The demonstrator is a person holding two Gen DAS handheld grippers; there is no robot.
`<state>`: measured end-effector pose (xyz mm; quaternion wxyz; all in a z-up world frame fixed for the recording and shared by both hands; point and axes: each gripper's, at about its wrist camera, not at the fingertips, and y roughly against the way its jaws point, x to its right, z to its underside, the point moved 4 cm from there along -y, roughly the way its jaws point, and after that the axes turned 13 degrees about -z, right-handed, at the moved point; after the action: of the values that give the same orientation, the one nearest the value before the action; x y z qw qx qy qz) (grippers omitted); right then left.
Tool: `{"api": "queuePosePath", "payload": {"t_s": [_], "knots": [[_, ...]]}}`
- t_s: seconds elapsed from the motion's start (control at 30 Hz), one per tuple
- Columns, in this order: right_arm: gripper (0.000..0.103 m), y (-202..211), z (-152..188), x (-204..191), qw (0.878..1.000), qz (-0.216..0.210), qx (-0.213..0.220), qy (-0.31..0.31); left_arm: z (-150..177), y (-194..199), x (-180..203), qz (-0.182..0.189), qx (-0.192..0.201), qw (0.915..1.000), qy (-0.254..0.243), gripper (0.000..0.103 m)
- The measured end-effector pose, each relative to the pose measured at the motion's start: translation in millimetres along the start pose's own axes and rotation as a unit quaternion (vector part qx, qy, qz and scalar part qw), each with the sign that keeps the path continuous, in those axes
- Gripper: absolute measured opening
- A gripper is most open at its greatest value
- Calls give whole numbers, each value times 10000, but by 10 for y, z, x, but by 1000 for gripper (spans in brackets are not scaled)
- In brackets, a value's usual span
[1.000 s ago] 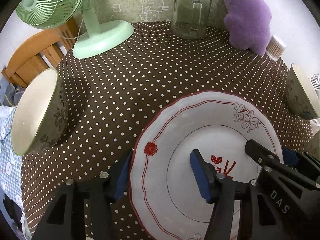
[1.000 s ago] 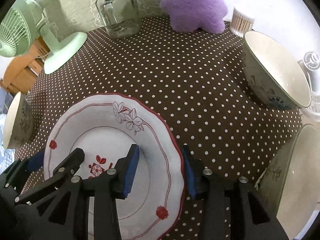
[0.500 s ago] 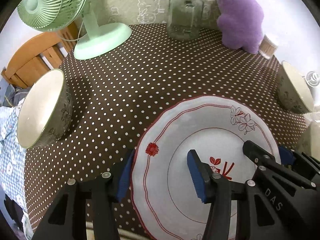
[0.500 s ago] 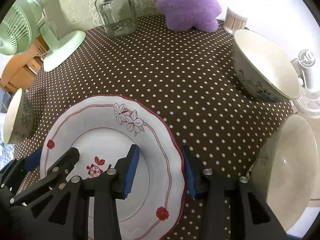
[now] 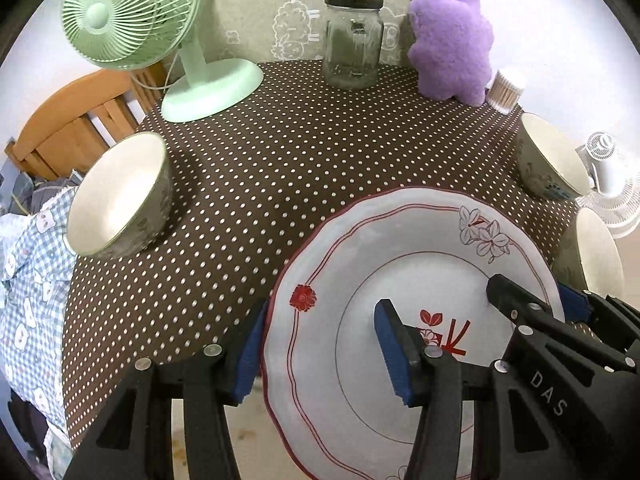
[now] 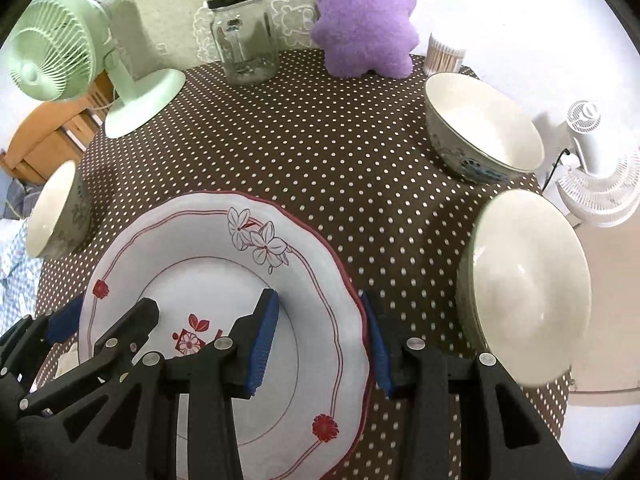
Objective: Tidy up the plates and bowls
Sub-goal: 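Lift the red-rimmed plate with both tools and carry it over the floral plates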
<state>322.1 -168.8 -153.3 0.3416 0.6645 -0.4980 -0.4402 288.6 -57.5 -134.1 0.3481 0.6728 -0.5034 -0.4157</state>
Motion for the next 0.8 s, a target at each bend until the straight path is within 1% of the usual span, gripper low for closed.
{"api": "queuePosePath", "payload": {"t_s": [0.17,0.47,0.8], "knots": [[46,178,178,-150,9999,127,76,39,131,122,-108,63,22,10000,24,53],[46,434,539,-405,9995,257,121,-112,444,297,-340,252,-89,9996,-104,53],[46,630,809,-689,9987,420,203,-185,658,481,-586,419,72,9988,-258,53]]}}
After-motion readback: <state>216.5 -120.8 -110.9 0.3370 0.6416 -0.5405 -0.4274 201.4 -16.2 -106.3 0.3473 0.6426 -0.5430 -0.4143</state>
